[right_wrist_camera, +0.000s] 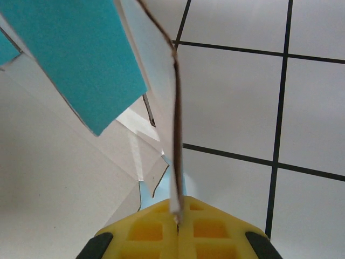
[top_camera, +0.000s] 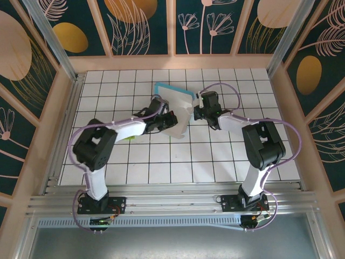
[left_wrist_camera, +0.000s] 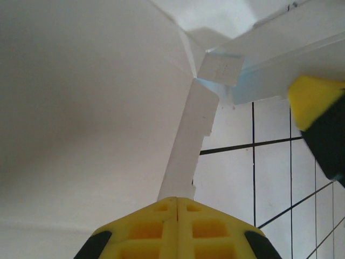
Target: Fold the paper box
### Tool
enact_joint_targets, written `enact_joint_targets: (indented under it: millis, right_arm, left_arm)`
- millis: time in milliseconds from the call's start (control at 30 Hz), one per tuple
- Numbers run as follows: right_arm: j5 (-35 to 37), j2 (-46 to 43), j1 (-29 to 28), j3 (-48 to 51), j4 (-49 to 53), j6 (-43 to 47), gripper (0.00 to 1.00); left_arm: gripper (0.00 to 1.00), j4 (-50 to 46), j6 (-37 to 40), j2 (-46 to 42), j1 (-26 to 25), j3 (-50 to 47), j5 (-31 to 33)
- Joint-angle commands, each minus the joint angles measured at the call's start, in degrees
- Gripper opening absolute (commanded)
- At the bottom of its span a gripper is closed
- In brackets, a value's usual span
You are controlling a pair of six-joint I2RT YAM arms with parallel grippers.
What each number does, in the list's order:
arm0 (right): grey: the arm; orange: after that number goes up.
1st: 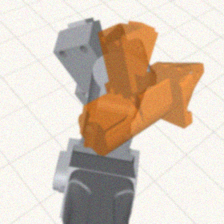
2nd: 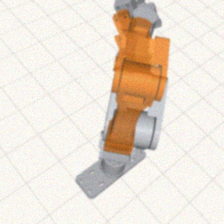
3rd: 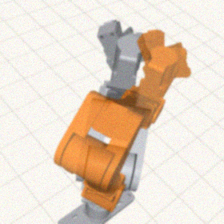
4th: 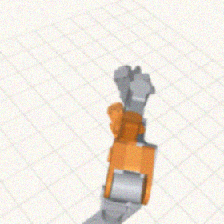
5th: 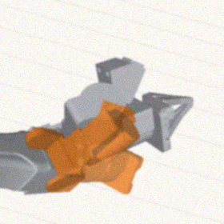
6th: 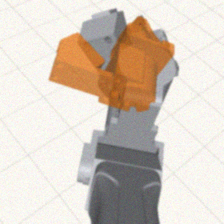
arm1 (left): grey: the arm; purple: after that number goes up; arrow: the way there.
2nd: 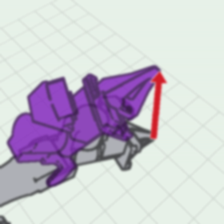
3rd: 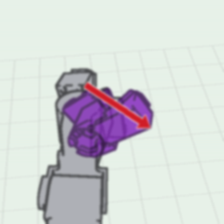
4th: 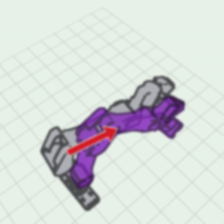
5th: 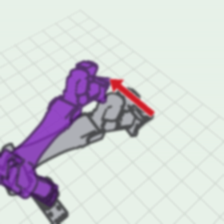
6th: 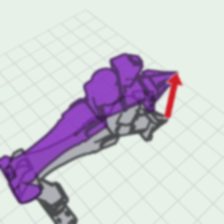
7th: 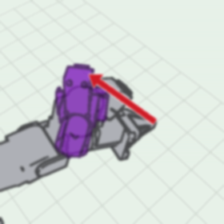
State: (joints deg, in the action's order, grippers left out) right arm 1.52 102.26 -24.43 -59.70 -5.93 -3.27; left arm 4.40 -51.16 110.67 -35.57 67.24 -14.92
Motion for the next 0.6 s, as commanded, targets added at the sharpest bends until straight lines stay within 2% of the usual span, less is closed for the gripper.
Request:
enact_joint_targets:
  millis: [0,300,433,567]
  right_arm:
    - [0.9,-2.7,-0.3,1.3,-1.5,0.6,0.01]
    - [0.3,-2.1,-0.3,0.4,-1.0,0.1,0.01]
    - [0.2,-2.0,-0.3,-0.3,-0.6,-1.1,0.01]
    - [-0.4,-1.8,-0.3,-1.4,0.7,-6.9,0.01]
  left_arm:
    - [0.00,5.9,-3.9,4.7,-0.5,4.0,-4.6]
    - [0.00,9.7,-4.9,11.4,-1.2,5.4,-13.9]
    - [0.00,9.3,-5.0,13.3,-1.2,4.6,-13.7]
    - [0.00,9.5,-5.0,15.6,-1.2,4.5,-13.1]
